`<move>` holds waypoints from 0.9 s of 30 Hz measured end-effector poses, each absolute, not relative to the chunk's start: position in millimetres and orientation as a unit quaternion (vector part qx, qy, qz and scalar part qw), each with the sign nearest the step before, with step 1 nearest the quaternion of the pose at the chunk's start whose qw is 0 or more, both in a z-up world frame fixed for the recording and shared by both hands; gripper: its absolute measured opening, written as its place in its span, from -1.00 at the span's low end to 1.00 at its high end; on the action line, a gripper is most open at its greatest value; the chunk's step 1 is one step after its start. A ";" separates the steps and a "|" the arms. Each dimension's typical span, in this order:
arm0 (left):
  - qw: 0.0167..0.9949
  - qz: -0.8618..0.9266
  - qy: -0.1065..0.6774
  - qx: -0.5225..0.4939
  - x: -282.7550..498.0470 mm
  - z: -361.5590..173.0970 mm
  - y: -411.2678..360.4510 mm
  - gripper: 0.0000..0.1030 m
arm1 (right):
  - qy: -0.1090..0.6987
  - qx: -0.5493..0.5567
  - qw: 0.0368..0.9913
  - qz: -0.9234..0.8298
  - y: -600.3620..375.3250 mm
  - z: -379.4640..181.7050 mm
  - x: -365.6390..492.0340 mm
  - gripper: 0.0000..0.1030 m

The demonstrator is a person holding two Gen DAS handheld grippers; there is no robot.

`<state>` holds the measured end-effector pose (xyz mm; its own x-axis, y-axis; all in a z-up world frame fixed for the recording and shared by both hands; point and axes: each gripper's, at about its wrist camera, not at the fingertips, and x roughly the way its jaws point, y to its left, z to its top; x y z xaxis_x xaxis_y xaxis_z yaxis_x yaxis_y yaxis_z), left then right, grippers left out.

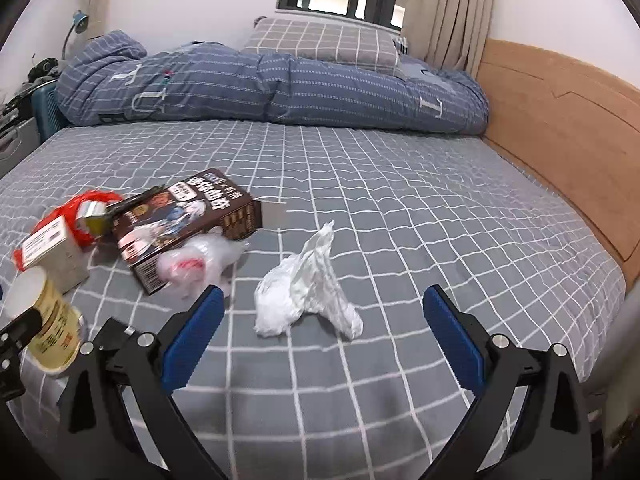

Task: Collect trash
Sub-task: 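Grasp the yellow paper cup with the left tool while the right tool grasps the white tissue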

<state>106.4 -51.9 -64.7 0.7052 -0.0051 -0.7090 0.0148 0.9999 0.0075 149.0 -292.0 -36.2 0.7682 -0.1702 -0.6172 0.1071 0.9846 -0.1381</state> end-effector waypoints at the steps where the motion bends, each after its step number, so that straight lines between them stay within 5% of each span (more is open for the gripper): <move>1: 0.923 -0.006 0.384 0.006 109.1 -64.8 -52.1 0.87 | 0.335 -0.046 0.938 -0.076 -294.6 -37.4 153.5 0.85; 17: 0.915 -0.008 0.402 0.009 143.2 -77.6 -53.2 0.84 | 0.395 -0.046 0.914 -0.077 -310.3 -74.5 222.1 0.83; 23: 0.902 -0.023 0.431 0.012 143.9 -93.8 -55.5 0.57 | 0.432 -0.016 0.900 -0.052 -315.0 -89.2 231.7 0.35; 27: 0.895 -0.038 0.445 0.001 144.0 -103.1 -55.2 0.44 | 0.454 -0.008 0.891 -0.035 -314.8 -97.7 233.7 -0.26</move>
